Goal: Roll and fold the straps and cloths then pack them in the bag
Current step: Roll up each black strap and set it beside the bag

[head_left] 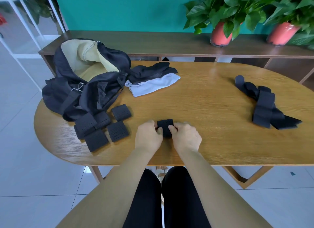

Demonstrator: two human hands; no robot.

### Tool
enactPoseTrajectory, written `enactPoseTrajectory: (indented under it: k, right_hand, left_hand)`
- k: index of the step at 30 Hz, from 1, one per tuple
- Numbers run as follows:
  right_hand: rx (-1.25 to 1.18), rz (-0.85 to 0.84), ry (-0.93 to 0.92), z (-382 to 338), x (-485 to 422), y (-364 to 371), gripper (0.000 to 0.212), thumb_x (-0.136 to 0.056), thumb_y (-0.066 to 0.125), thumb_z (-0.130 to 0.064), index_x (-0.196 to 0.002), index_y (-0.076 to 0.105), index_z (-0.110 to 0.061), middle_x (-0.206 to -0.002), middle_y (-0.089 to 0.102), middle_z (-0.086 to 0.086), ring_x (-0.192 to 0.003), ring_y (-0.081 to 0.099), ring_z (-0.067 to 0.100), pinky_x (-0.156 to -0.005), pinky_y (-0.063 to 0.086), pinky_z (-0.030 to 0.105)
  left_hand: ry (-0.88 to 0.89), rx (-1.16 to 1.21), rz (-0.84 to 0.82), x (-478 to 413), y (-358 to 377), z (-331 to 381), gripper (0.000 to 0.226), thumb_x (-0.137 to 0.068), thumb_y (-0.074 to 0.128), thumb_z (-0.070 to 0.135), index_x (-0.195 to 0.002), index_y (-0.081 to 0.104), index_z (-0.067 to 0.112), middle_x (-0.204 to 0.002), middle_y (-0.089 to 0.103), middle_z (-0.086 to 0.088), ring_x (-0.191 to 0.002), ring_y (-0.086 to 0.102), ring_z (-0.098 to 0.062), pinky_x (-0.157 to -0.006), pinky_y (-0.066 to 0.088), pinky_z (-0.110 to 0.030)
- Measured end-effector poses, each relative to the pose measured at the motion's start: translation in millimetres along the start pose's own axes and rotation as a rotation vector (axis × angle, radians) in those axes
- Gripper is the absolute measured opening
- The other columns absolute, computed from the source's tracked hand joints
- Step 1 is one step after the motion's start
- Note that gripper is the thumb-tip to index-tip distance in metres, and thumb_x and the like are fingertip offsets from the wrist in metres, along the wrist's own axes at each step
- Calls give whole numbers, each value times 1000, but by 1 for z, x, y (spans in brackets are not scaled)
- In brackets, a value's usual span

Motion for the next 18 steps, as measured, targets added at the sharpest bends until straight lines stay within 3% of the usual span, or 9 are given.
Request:
enactPoseTrajectory:
  k: [3,6,9,13,18]
  right_hand:
    - [33,32,-23,-3,1,-3,27,-95,51,-39,-86,67,-19,-89,59,2,-85,58,25,-60,39,27]
    - [9,22,4,-3,1,-5,24,-93,52,-41,-98,66,-21,-92,63,1,-86,58,23,-63,43,29]
    - [-86,-14,40,2,2,-8,28,-92,53,-44,-108,64,-24,-96,67,-1,-89,61,21,-68,48,29]
    - [-356,-66,43,11,8,-14,33,-94,52,-39,-124,60,-28,-113,64,-6,-101,59,14,-79,48,28]
    - [-198,-112,-126,4,17,-5,31,-95,52,-34,-124,61,-31,-116,55,-7,-112,46,15,-85,44,30]
  left_hand:
    - [-27,49,-16,1,-2,3,19,-91,60,24,-106,53,14,-88,61,-4,-77,60,-19,-66,51,-31]
    - [35,16,-10,5,-5,9,30,-92,58,22,-119,45,21,-90,59,-1,-82,62,-20,-70,53,-33]
    - [170,-69,-4,10,-4,13,34,-95,52,21,-128,50,22,-106,56,-3,-88,60,-20,-75,52,-31]
    - [206,-32,18,19,-8,11,35,-97,49,20,-132,54,18,-112,48,-6,-89,59,-23,-81,50,-35]
    - [222,-40,11,28,-11,12,29,-95,52,21,-122,61,14,-112,57,-9,-96,58,-24,-83,48,-33]
Point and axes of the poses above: each hand's wrist, its own x-axis away from the middle knuckle, its own y-axis out of the palm, z = x × y, the point moved 6 cm from there along -x, towards the middle knuckle
